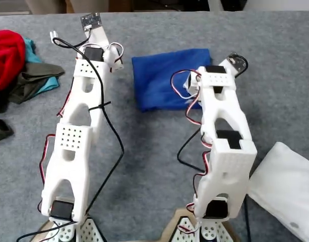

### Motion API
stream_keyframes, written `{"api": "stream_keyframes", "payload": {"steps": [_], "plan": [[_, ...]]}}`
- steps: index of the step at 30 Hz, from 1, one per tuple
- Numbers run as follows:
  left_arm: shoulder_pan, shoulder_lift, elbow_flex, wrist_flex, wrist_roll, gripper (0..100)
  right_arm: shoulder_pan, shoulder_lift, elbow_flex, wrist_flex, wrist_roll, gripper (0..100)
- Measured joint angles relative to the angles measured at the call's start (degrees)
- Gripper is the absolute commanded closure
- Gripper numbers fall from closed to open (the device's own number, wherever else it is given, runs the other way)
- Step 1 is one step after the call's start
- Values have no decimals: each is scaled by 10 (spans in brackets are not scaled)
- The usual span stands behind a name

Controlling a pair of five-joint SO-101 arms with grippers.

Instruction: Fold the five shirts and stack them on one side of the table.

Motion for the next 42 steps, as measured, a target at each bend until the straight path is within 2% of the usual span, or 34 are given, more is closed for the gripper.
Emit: {"api": "stream_keyframes", "payload": {"steps": [6,21,25,36,42], "plan": [[0,0,0,0,0,976,0,1,-8,0,12,992],[0,24,0,0,0,976,11,-28,-8,29,74,994],[1,33,0,-5,0,976,62,-81,-8,71,86,994],[1,33,0,-5,0,976,272,-259,-8,203,193,994],[1,33,0,-5,0,976,387,-373,70,248,260,994]]}}
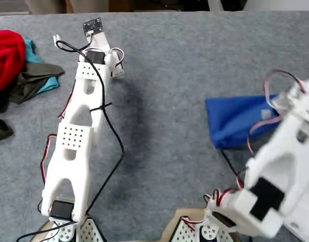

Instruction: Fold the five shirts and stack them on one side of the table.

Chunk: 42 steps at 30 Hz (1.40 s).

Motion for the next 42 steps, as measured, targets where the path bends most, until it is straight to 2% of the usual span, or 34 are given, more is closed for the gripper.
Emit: {"api": "stream_keyframes", "payload": {"steps": [5,12,17,23,32,34,39,42], "plan": [[-2,0,-11,11,-4,978,127,-112,103,1,82,994],[-13,0,-126,112,-56,977,321,-176,200,1,212,994],[-25,0,-215,181,-94,978,412,-177,248,-47,272,994],[-57,-34,-223,242,-120,977,460,-177,271,-103,295,994],[-104,-92,-223,274,-149,979,485,-177,295,-132,295,984],[-109,-98,-223,278,-155,979,485,-177,311,-134,295,924],[-124,-98,-224,288,-172,980,486,-177,353,-130,295,671],[-142,-98,-224,290,-181,980,486,-178,353,-117,302,608]]}}
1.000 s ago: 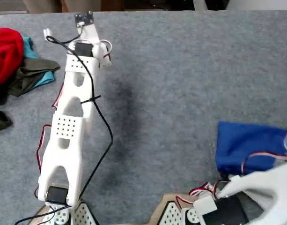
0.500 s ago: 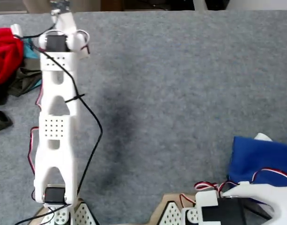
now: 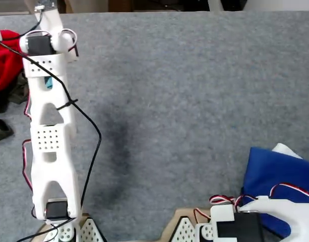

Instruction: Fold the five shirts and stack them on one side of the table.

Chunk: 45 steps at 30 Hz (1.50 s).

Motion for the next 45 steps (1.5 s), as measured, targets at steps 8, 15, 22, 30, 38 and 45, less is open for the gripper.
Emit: {"api": "stream_keyframes", "payload": {"steps": [8,15,22,30,38,45], "plan": [[-120,-58,13,0,-4,980,-46,0,-78,87,0,748],[-275,-137,86,0,-5,975,-234,0,-171,217,0,983],[-353,-150,108,-3,-72,863,-482,0,-208,257,-77,993],[-357,-33,169,-203,-95,857,-702,0,-276,257,-133,993],[-308,89,185,-347,-49,943,-715,-1,-333,257,-135,993],[-275,93,120,-287,-44,981,-715,-1,-340,258,-135,993]]}}
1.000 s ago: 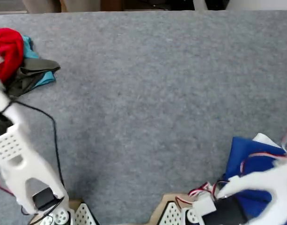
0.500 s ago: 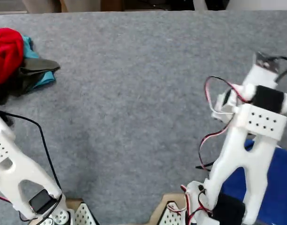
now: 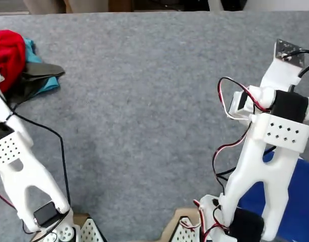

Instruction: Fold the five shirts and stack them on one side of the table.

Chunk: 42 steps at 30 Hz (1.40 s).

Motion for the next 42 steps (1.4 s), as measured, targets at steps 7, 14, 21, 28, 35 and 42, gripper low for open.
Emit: {"api": "stream_keyframes", "payload": {"steps": [7,14,21,28,35,42], "plan": [[50,-6,-117,133,29,981,0,0,0,0,0,993],[132,-75,-123,248,32,981,0,0,0,19,0,993],[255,-200,-123,287,32,981,0,0,0,20,0,993],[381,-316,-124,287,32,981,0,0,0,20,0,993],[518,-419,-17,287,32,981,63,0,0,20,62,993],[621,-555,222,287,62,981,152,0,0,20,172,990]]}}
